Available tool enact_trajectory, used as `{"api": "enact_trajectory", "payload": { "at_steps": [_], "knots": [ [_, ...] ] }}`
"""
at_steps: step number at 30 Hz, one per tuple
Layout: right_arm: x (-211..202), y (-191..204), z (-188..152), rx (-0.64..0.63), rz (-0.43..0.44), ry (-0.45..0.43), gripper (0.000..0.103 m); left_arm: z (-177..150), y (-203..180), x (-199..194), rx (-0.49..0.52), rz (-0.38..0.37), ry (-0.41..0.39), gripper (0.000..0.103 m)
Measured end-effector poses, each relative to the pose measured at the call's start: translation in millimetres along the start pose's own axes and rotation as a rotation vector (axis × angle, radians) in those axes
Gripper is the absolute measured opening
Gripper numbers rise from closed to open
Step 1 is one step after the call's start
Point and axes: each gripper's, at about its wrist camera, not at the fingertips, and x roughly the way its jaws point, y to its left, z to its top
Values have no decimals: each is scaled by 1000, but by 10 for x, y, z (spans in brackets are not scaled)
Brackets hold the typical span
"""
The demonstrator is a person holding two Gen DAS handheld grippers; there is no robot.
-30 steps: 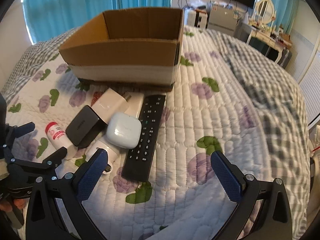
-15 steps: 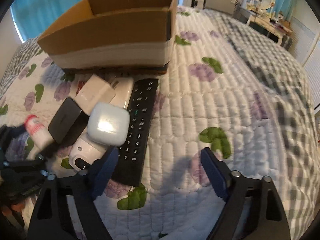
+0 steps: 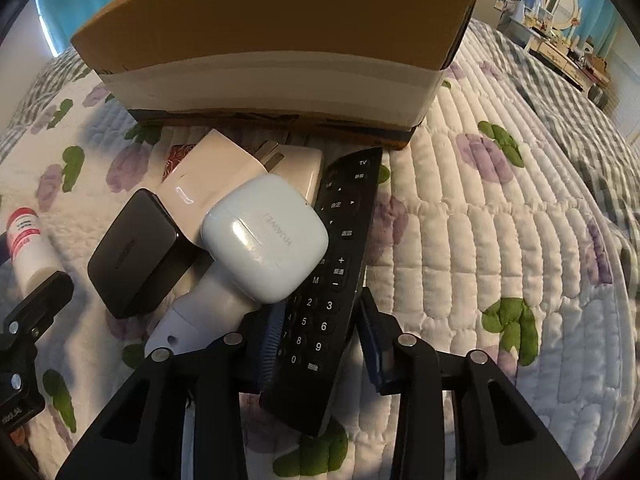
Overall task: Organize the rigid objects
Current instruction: 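Carry the bottle and remote into the box and open both tools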
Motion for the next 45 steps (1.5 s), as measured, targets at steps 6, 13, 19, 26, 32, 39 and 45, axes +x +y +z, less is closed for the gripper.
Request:
{"api": "enact_trajectory", "payload": {
  "at_steps": [6, 13, 19, 26, 32, 39, 45],
  "knots": [
    [-279, -77, -125, 41, 12, -55, 21, -12, -53, -91, 23, -2, -8, 81],
    [-689, -71, -247, 35, -14, -192, 19, 45, -121, -344, 47, -8, -54, 81],
    [-1035, -65, -252, 31, 5, -276, 19, 199, -140, -567, 55, -10, -100, 81],
    [-1517, -82, -109, 55, 62, -363, 19, 576, -72, -810, 37, -17, -171, 81],
    [-1852, -76, 407, 32, 58, -451, 19, 1123, 65, -904, -2, -20, -242, 81],
    [-1644, -203, 1188, 72, 67, -459, 19, 1645, 147, -656, -1, 22, -269, 81],
    [-953, -261, 1611, 52, 11, -382, 19, 1880, 134, -271, 7, 34, -260, 81]
  ]
}}
